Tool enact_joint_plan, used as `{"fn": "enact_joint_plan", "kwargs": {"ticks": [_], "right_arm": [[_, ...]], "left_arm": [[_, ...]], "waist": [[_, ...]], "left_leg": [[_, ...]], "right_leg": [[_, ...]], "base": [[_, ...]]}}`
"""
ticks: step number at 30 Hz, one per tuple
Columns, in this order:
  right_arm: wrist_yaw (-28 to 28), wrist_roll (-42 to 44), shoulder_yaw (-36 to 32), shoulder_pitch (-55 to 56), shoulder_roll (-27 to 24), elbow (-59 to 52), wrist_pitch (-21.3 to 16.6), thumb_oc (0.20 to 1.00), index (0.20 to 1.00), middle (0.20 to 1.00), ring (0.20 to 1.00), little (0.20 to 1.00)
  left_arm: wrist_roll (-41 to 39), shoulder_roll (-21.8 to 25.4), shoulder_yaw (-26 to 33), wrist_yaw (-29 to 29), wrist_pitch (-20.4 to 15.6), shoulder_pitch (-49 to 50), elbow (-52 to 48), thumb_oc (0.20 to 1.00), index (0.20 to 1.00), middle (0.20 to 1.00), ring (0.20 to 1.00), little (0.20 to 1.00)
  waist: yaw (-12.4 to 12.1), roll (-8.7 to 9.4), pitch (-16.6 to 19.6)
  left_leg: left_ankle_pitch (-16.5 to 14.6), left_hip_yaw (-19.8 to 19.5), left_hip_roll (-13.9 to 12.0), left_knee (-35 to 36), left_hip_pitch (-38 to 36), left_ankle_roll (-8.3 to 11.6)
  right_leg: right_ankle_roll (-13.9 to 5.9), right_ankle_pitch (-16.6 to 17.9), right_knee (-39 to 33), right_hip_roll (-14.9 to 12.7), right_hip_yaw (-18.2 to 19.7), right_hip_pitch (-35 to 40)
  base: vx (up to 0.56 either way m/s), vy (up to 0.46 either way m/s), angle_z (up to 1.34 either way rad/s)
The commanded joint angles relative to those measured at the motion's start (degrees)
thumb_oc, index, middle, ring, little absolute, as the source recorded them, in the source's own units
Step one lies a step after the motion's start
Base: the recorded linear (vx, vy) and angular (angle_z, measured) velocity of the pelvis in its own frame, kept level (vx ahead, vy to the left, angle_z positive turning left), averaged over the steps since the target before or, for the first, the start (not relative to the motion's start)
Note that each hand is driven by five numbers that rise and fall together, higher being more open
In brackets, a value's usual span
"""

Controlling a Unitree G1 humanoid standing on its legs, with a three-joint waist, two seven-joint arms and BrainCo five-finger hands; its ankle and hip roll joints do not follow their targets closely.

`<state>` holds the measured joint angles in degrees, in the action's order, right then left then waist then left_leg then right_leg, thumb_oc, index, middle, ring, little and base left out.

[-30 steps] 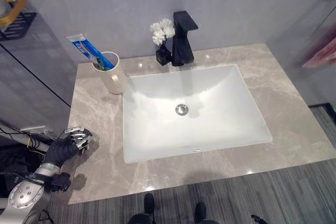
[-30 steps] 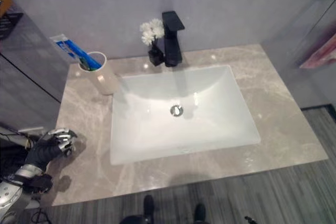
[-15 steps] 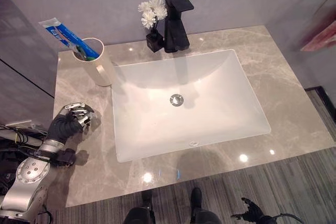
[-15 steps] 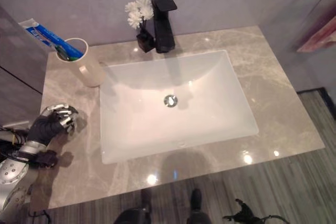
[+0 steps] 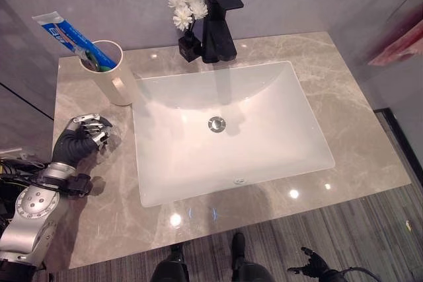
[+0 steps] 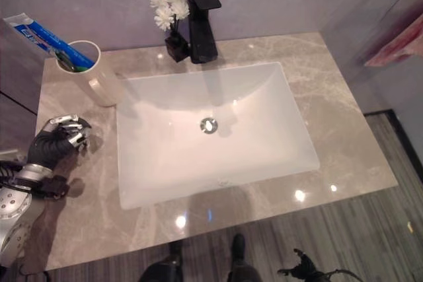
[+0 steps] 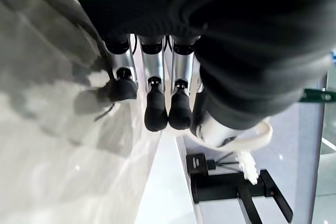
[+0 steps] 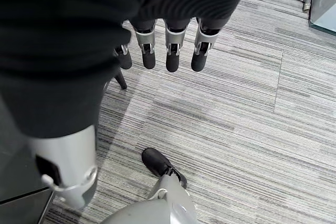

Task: Put brush and paste in cup on sink, flatten towel.

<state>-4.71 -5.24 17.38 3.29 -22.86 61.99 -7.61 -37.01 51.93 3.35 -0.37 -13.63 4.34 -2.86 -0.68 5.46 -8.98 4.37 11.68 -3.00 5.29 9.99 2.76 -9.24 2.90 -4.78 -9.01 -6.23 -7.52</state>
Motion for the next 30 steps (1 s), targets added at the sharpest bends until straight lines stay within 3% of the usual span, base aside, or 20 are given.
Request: {"fn": "enact_joint_plan", "kwargs": {"ticks": [1,30], "right_arm": [[-0.02,1.52,2.12,-2.14,-0.62,-0.68,-0.11,1.0,1.0,1.0,1.0,1.0],[0.24,2.1,3.61,-2.64,-0.32,-1.6,-0.12,1.0,1.0,1.0,1.0,1.0]], "left_arm": [[2.72,1.09,-0.56,1.29,-1.72,-3.33,2.23,0.2,0.2,0.2,0.2,0.2],[4.63,-1.38,-4.72,4.79,-2.13,-13.45,7.66,0.2,0.2,0.2,0.2,0.2]], "waist": [[0.15,-0.19,-0.69],[1.29,0.59,-1.34]], "left_leg": [[0.81,0.41,0.23,-0.8,-0.35,-0.85],[0.03,1.4,0.14,-0.87,-0.09,-0.94]], "right_leg": [[-2.48,9.17,3.82,-2.7,-0.42,-0.84],[-2.66,10.38,3.19,-2.33,0.39,-1.62]], "base": [[0.01,0.006,-0.04],[0.0,0.001,-0.02]]}}
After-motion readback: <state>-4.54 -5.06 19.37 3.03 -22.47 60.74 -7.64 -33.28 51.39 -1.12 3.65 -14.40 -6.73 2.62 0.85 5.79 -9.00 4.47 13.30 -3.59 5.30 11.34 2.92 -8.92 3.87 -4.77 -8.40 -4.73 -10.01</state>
